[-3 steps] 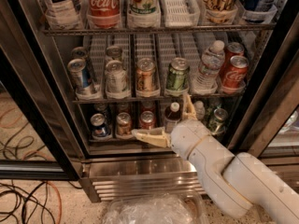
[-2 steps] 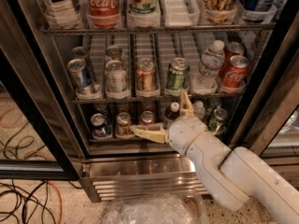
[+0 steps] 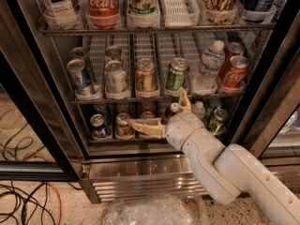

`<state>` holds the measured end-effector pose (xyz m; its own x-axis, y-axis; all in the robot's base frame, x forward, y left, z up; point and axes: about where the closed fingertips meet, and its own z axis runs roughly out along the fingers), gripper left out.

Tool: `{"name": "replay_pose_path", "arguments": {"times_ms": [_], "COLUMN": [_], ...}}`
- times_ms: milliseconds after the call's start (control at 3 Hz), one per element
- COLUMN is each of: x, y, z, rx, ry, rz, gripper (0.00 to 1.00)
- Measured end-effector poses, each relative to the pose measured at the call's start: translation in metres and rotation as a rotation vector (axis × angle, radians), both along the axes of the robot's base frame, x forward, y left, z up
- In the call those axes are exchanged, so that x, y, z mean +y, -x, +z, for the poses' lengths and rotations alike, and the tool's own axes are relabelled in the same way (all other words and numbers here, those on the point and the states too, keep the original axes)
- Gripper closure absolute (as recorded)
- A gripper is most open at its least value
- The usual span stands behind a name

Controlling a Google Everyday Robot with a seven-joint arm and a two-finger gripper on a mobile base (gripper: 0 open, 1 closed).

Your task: Pick orange can from middle shelf of fridge

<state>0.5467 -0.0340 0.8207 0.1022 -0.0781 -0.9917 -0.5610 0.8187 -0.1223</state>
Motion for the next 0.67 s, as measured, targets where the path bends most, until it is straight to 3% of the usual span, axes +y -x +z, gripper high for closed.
{"name": "replay_pose_path", "arguments": {"times_ms": [333,667], "x": [0.0000,0.0000], "y": [0.0000,0.0000], "z": [0.0000,0.0000], "rx": [0.000,0.000], "ry": [0.000,0.000], "rz": [0.000,0.000], "gripper": [0.24,0.19]}}
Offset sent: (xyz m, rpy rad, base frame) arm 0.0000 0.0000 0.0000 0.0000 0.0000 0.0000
